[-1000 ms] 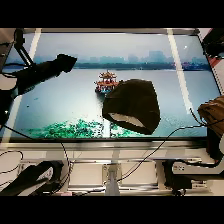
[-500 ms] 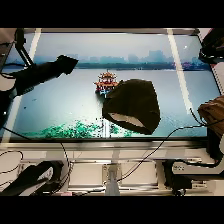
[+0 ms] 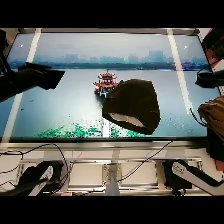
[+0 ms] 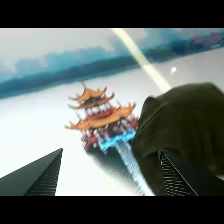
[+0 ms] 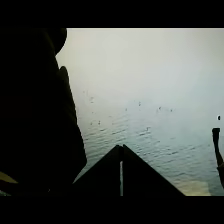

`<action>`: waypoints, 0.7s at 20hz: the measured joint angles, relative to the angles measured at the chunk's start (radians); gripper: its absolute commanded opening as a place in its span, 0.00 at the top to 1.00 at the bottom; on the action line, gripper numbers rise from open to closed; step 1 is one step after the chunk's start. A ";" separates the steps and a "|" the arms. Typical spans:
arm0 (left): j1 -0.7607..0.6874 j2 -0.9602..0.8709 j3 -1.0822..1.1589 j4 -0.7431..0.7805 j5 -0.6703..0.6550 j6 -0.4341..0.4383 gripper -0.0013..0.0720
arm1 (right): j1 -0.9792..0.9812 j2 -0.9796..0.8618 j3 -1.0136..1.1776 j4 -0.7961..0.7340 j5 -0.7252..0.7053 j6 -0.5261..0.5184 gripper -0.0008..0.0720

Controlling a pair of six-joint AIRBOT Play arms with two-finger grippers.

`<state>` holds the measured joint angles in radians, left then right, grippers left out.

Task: Fold the clothes and pants, and hang the long-sleeved shirts on hangers.

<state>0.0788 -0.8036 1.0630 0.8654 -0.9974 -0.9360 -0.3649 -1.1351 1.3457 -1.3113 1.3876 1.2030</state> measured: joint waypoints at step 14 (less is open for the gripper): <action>0.042 -0.048 -0.005 0.170 -0.253 -0.117 0.04 | -0.002 0.256 -0.537 0.135 -0.107 0.003 0.52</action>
<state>0.1211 -0.8516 1.0584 1.0351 -1.2503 -1.0534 -0.3668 -0.8791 0.8085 -1.1767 1.2808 1.2057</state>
